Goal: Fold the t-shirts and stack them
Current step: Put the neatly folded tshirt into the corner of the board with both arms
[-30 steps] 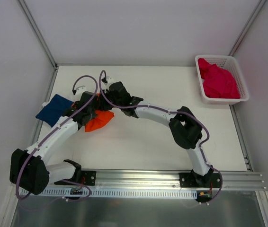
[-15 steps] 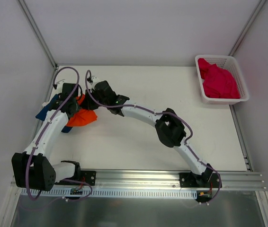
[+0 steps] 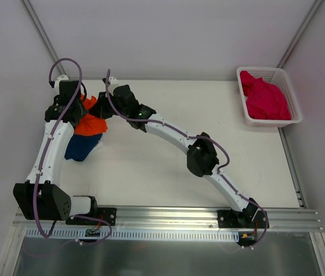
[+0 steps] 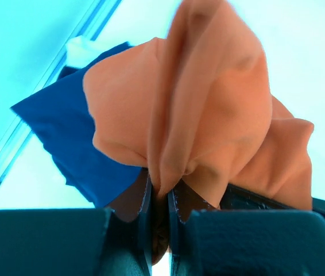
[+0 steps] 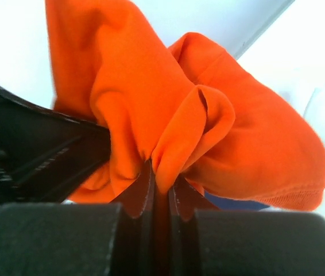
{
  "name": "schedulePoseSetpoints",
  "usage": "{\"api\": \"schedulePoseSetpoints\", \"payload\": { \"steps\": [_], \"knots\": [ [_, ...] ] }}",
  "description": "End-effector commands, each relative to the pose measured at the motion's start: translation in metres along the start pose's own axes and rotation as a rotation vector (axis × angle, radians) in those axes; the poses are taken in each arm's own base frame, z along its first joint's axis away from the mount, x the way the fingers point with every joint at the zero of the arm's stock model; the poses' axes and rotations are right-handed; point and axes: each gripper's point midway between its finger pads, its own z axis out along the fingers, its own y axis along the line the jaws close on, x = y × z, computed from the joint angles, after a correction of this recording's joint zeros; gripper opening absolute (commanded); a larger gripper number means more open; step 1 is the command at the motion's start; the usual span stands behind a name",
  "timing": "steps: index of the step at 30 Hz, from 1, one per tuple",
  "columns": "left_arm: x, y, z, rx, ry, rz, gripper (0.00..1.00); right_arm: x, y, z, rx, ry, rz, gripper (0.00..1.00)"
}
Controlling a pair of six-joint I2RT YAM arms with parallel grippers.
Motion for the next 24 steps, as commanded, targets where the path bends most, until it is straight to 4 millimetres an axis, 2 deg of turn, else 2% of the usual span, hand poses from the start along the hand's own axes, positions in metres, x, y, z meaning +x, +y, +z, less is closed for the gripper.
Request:
{"api": "schedulePoseSetpoints", "payload": {
  "steps": [1,5,12,13,19,24],
  "knots": [
    [-0.016,0.013,0.016,-0.063,-0.067,-0.053,0.00,0.071,-0.008,0.014,-0.059,0.198,0.083,0.04],
    [-0.007,0.028,0.023,-0.136,-0.055,-0.075,0.00,0.096,-0.028,0.019,-0.047,0.249,0.141,0.04],
    [0.008,0.075,0.025,-0.303,-0.060,-0.172,0.00,0.116,-0.038,0.021,-0.057,0.296,0.150,0.04],
    [0.006,0.082,0.025,-0.326,-0.067,-0.190,0.00,0.118,-0.039,0.021,-0.057,0.300,0.151,0.04],
    [-0.020,0.087,0.029,-0.312,-0.087,-0.223,0.00,0.117,-0.039,0.021,-0.064,0.297,0.148,0.04],
    [-0.056,0.092,0.029,-0.300,-0.126,-0.237,0.00,0.113,-0.035,0.021,-0.074,0.292,0.145,0.04]
  ]
}}
